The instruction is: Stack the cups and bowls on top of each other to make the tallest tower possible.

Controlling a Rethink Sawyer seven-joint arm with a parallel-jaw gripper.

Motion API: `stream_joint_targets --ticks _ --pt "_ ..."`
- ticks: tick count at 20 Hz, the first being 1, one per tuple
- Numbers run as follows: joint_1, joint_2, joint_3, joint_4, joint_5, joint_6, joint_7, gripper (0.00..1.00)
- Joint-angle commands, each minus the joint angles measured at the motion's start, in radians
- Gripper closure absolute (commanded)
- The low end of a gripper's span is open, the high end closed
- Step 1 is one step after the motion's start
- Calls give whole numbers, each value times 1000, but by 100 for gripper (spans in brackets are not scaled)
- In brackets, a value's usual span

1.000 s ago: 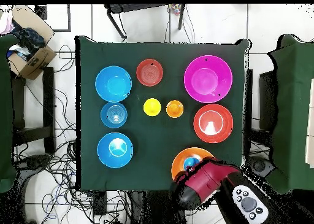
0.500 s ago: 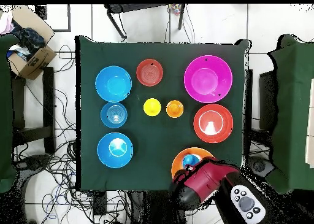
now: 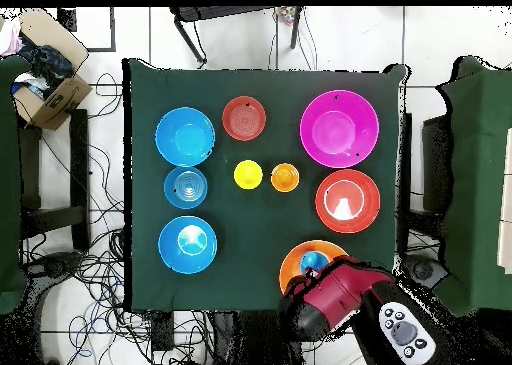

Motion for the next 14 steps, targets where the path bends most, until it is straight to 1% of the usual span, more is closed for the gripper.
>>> stream_joint_targets --ticks 1,4,6,14 --pt "45 42 27 -69 -22 -102 80 100" --pt "108 65 -1 -93 -65 -148 140 100" --pt "146 75 -24 -107 -71 -185 178 100" --pt "193 70 -67 -104 10 -254 193 100"
